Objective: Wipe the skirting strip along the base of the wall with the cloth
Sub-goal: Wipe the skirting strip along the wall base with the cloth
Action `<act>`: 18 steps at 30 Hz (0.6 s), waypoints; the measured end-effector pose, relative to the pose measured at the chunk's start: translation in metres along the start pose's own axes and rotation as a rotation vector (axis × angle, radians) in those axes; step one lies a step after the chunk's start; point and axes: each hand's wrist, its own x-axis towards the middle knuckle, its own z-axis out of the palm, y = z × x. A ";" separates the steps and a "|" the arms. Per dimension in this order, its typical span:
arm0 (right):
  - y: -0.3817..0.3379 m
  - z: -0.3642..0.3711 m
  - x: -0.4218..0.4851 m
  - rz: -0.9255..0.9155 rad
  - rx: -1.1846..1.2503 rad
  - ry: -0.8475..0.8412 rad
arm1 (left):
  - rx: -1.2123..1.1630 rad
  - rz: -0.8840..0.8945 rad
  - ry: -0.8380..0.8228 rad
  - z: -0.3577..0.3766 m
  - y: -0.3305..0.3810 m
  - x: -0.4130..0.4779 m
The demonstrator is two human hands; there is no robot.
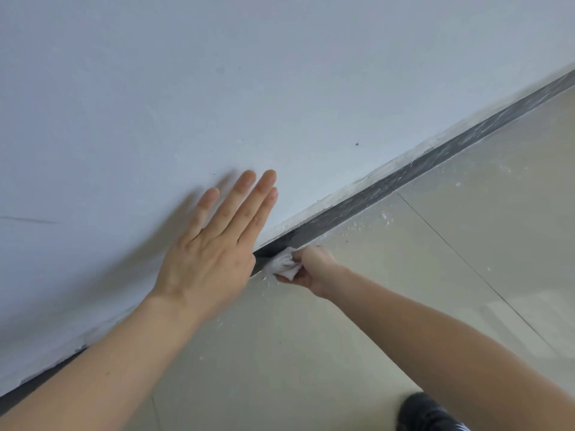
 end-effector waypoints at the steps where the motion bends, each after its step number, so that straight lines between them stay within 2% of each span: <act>1: -0.004 0.006 0.003 0.096 0.019 0.021 | 0.027 0.042 0.018 0.000 0.000 0.008; 2: -0.016 0.003 0.007 0.090 -0.068 0.196 | 0.055 0.086 0.036 0.000 -0.001 0.015; 3: -0.025 0.001 0.000 0.062 -0.270 0.269 | 0.071 0.122 0.053 -0.001 -0.002 0.022; 4: -0.036 -0.004 -0.001 -0.102 -0.635 0.313 | 0.078 0.142 0.067 0.000 -0.003 0.030; 5: -0.044 -0.015 -0.005 -0.203 -0.811 0.365 | 0.086 0.155 0.079 0.001 -0.005 0.037; 6: -0.054 -0.029 -0.009 -0.234 -0.867 0.446 | 0.102 0.167 0.090 0.003 -0.007 0.044; 7: -0.064 -0.043 -0.017 -0.255 -0.889 0.457 | 0.126 0.180 0.098 0.005 -0.007 0.051; 8: -0.073 -0.054 -0.018 -0.256 -0.859 0.539 | 0.156 0.192 0.101 0.007 -0.008 0.058; 10: -0.082 -0.075 -0.019 -0.303 -0.665 0.569 | 0.187 0.208 0.101 0.008 -0.007 0.071; 12: -0.091 -0.094 -0.023 -0.182 -0.202 0.381 | 0.174 0.214 0.093 0.005 -0.005 0.084; 13: -0.090 -0.104 -0.021 -0.196 -0.009 0.283 | 0.165 0.220 0.087 0.003 -0.004 0.091; 14: -0.085 -0.108 -0.027 -0.245 0.022 0.253 | 0.164 0.221 0.079 0.001 -0.003 0.096; 15: -0.081 -0.113 -0.032 -0.208 0.141 0.228 | 0.169 0.217 0.071 -0.001 -0.001 0.100; 16: -0.076 -0.113 -0.033 -0.132 0.136 0.225 | 0.177 0.210 0.063 -0.002 0.000 0.105; 18: -0.064 -0.101 -0.042 0.023 0.132 0.104 | 0.170 0.189 0.043 -0.002 0.002 0.111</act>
